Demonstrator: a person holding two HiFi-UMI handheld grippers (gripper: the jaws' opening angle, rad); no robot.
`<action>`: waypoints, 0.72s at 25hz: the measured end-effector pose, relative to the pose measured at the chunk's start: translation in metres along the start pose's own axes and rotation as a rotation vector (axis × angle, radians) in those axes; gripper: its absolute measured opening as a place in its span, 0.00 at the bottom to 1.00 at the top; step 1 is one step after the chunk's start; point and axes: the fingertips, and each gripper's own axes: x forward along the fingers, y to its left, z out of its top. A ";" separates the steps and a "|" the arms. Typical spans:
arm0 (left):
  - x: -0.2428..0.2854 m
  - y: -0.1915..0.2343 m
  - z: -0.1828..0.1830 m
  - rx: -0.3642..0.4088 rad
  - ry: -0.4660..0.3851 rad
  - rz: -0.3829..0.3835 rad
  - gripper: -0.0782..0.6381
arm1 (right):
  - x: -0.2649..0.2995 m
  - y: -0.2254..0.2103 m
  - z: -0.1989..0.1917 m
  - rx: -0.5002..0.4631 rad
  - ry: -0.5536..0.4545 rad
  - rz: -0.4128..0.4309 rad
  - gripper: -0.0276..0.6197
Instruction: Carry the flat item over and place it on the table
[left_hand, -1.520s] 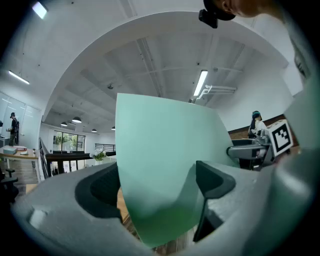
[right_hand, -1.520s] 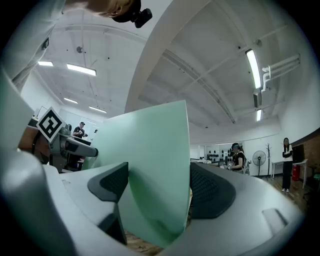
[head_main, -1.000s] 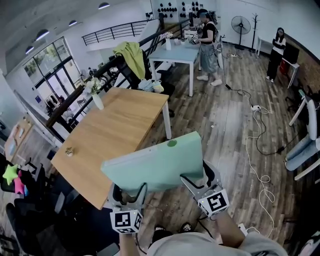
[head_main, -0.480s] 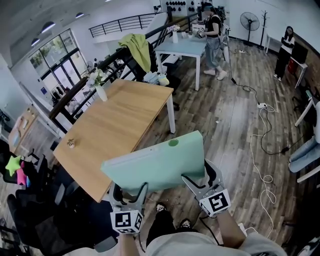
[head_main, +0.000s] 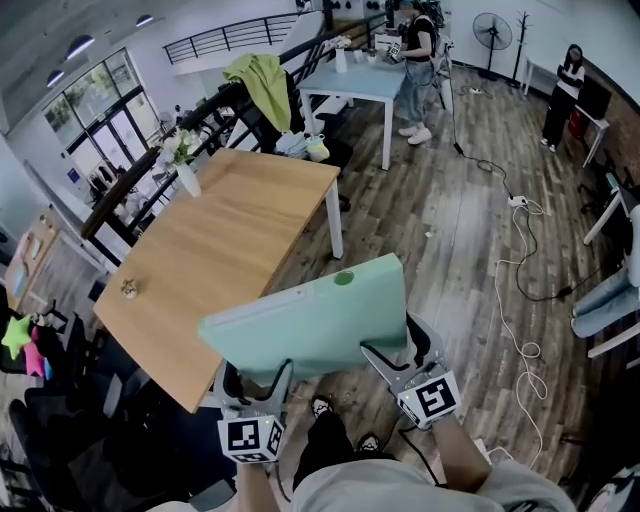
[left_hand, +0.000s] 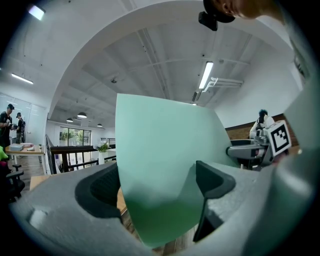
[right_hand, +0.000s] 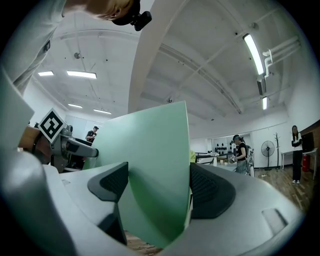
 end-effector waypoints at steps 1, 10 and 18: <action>0.006 0.005 0.000 -0.002 0.000 -0.002 0.79 | 0.007 -0.001 -0.001 -0.002 0.002 -0.001 0.65; 0.074 0.059 0.002 -0.018 0.009 -0.030 0.79 | 0.088 -0.015 -0.008 -0.005 0.028 -0.025 0.65; 0.119 0.109 0.007 -0.030 0.012 -0.067 0.79 | 0.150 -0.014 -0.007 -0.013 0.039 -0.051 0.65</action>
